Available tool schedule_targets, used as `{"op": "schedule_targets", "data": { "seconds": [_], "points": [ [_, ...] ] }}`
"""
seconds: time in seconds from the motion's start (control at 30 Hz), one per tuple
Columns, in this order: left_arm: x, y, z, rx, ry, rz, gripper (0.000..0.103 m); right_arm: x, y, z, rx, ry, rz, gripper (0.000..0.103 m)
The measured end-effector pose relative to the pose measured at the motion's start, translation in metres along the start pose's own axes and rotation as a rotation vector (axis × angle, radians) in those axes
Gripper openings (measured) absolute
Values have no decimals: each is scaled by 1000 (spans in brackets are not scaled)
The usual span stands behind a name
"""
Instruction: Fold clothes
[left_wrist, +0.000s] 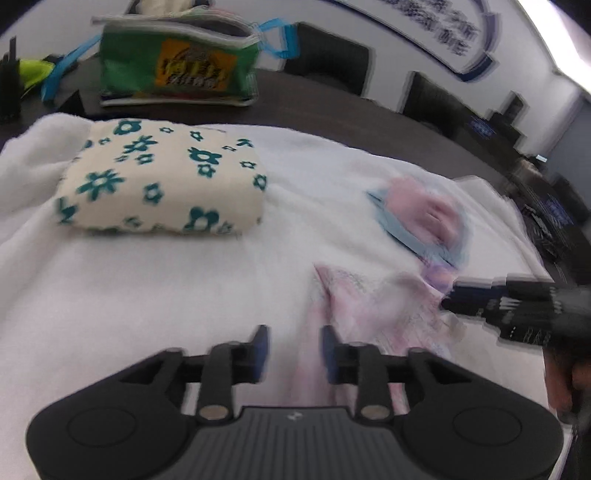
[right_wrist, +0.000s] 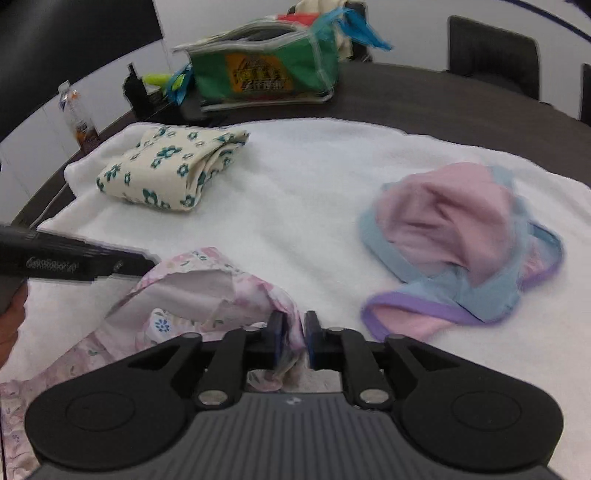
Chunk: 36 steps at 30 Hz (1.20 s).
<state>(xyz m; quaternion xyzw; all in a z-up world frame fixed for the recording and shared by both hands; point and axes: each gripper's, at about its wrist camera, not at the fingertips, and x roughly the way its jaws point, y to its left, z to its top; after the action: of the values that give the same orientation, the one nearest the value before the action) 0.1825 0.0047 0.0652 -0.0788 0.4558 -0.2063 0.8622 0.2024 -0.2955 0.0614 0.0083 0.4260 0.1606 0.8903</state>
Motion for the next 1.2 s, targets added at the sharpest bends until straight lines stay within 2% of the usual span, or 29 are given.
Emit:
{"op": "schedule_targets", "data": {
  "seconds": [0.03, 0.07, 0.1, 0.13, 0.2, 0.3, 0.4, 0.5, 0.53, 0.57, 0.6, 0.63, 0.67, 0.7, 0.73, 0.83, 0.93, 1.0, 1.1, 1.17, 1.2],
  "points": [
    [-21, 7, -14, 9, -23, -12, 55, -19, 1, -10, 6, -44, 0, 49],
    [-42, 13, -29, 18, -47, -24, 62, -41, 0, -24, 26, -103, 7, 56],
    [-58, 18, -47, 27, -77, -35, 65, -57, 3, -38, 48, -141, 25, 63],
    [-72, 23, -65, 31, -100, -43, 67, -60, 10, -53, 74, -134, 63, 63],
    [-80, 27, -94, 11, -85, -33, 66, -67, 24, -84, 127, -119, 141, 63],
    [-77, 21, -125, -2, -72, -54, 63, -76, 46, -130, 207, -97, 257, 63],
    [-74, 14, -155, -11, -66, -71, 54, -85, 69, -173, 271, -73, 366, 63],
    [-76, 10, -165, 4, -96, -59, 41, -81, 95, -186, 253, -64, 396, 63],
    [-76, 10, -167, -6, -95, -62, 33, -80, 97, -188, 259, -68, 407, 63],
    [-74, 11, -167, -20, -92, -68, 19, -79, 101, -188, 274, -81, 403, 63],
    [-73, 11, -168, -35, -89, -75, 9, -78, 105, -188, 288, -95, 399, 63],
    [-72, 11, -170, -44, -88, -77, 7, -77, 108, -188, 300, -106, 394, 61],
    [-75, 6, -175, -31, -97, -60, 6, -76, 111, -188, 305, -114, 389, 54],
    [-78, 2, -180, -19, -106, -43, 5, -74, 113, -188, 303, -118, 383, 21],
    [-81, -3, -185, -10, -113, -30, 4, -72, 116, -188, 293, -114, 372, 8],
    [-101, -15, -200, -30, -126, -37, 4, -78, 115, -188, 275, -115, 363, 7],
    [-117, -44, -222, 19, -165, 1, 4, -102, 106, -192, 266, -136, 355, 6],
    [-121, -73, -238, 115, -188, 34, 5, -114, 102, -196, 244, -126, 340, 6],
    [-126, -93, -261, 273, -248, 57, 17, -121, 95, -205, 216, -113, 309, 10],
    [-136, -87, -276, 360, -324, 55, 45, -126, 90, -213, 199, -109, 306, 15],
    [-140, -83, -283, 398, -360, 52, 50, -134, 89, -219, 185, -127, 301, 18]
  ]
}}
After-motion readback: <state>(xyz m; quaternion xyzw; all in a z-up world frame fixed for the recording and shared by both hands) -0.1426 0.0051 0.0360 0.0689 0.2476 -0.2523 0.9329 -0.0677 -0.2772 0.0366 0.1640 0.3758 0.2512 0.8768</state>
